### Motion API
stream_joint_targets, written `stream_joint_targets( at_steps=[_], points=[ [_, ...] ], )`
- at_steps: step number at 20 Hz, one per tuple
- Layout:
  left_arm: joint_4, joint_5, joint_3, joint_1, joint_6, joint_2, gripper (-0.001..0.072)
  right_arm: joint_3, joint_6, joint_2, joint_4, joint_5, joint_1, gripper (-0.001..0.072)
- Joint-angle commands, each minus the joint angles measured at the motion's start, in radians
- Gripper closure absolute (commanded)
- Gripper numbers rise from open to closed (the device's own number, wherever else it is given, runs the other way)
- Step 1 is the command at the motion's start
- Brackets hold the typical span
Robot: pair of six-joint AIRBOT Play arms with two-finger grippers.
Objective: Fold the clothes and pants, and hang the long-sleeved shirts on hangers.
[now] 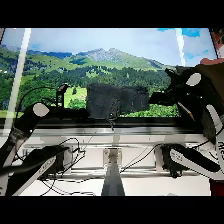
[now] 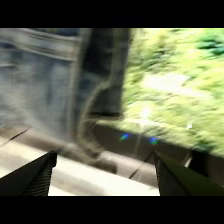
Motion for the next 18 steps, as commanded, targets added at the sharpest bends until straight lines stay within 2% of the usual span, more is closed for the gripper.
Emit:
stream_joint_targets(
  at_steps=[1, 3, 5, 10, 13, 16, 18],
  points=[
    [0.015, 0.073, 0.0, -0.005, -0.008, -0.002, 0.0021, 0.0, 0.099, -0.019, -0.025, -0.143, -0.004, 0.005],
    [0.015, 0.078, 0.0, -0.005, -0.008, -0.002, 0.0021, 0.0, 0.087, -0.058, 0.092, -0.147, -0.004, 0.0051],
    [0.015, 0.078, 0.0, -0.005, -0.008, -0.002, 0.0021, 0.0, 0.022, -0.092, 0.223, -0.153, -0.004, 0.005],
    [0.015, 0.078, 0.0, -0.005, -0.008, -0.002, 0.0022, 0.026, 0.016, -0.229, 0.189, -0.167, -0.017, 0.005],
    [0.016, 0.08, 0.0, -0.005, -0.007, -0.002, 0.0022, 0.075, 0.002, -0.33, 0.222, -0.118, -0.054, 0.005],
    [0.024, 0.113, -0.001, -0.005, -0.007, -0.02, 0.0022, 0.087, -0.159, -0.429, 0.406, -0.037, -0.055, 0.0063],
    [0.023, 0.148, -0.001, -0.005, -0.007, -0.053, 0.0022, 0.087, -0.29, -0.476, 0.538, -0.008, -0.015, 0.0112]
  ],
)
